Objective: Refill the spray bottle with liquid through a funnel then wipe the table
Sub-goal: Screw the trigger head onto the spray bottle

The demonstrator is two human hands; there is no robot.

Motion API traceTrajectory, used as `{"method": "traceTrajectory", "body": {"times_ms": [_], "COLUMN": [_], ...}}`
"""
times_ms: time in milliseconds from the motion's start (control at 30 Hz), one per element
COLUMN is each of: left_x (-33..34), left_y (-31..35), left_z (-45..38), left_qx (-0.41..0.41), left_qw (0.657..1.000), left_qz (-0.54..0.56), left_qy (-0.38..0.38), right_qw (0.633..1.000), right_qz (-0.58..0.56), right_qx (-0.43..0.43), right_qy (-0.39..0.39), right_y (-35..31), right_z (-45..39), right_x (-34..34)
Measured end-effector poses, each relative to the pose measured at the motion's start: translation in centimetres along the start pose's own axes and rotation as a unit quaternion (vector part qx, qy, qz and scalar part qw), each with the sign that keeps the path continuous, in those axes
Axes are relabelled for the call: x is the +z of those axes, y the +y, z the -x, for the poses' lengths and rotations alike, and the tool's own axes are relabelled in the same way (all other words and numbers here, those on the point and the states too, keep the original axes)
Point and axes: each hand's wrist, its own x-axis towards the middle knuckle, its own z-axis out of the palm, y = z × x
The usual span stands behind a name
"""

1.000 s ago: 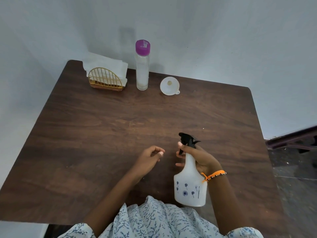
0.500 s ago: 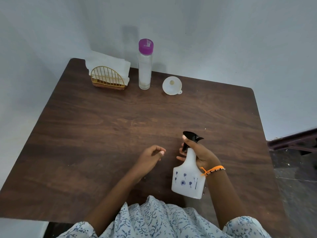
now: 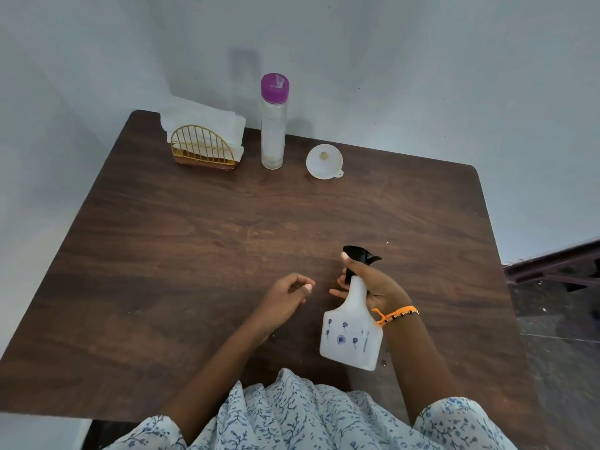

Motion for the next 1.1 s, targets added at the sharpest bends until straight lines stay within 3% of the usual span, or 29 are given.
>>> {"method": "traceTrajectory", "body": {"times_ms": [233,433,667,900,1100], "left_x": [0.2,0.7,0.4,0.5,0.5], "left_y": [0.3,0.4,0.1,-0.2,-0.2], "left_z": [0.4,0.6,0.5,0.3,0.3], "left_qx": [-0.005,-0.004,-0.006,-0.010,-0.016], "left_qw": [1.000,1.000,1.000,0.999,0.999], "left_qz": [-0.003,-0.006,-0.005,0.000,0.003], "left_qy": [-0.017,-0.029,-0.022,-0.037,-0.045], "right_qw": [1.000,1.000,0.994,0.950,0.952], "right_qz": [-0.003,0.003,0.103,0.308,0.286], "right_qx": [-0.005,0.006,-0.040,-0.056,-0.100], "right_qy": [-0.024,0.013,-0.017,0.006,0.050], "right_y": [0.1,0.5,0.0,-0.5,-1.0], "right_z": [0.1,-0.2,0.0,-0.1,-0.8], "right_x": [0.0,-0.1,-1.8,-1.1,-0.1]}}
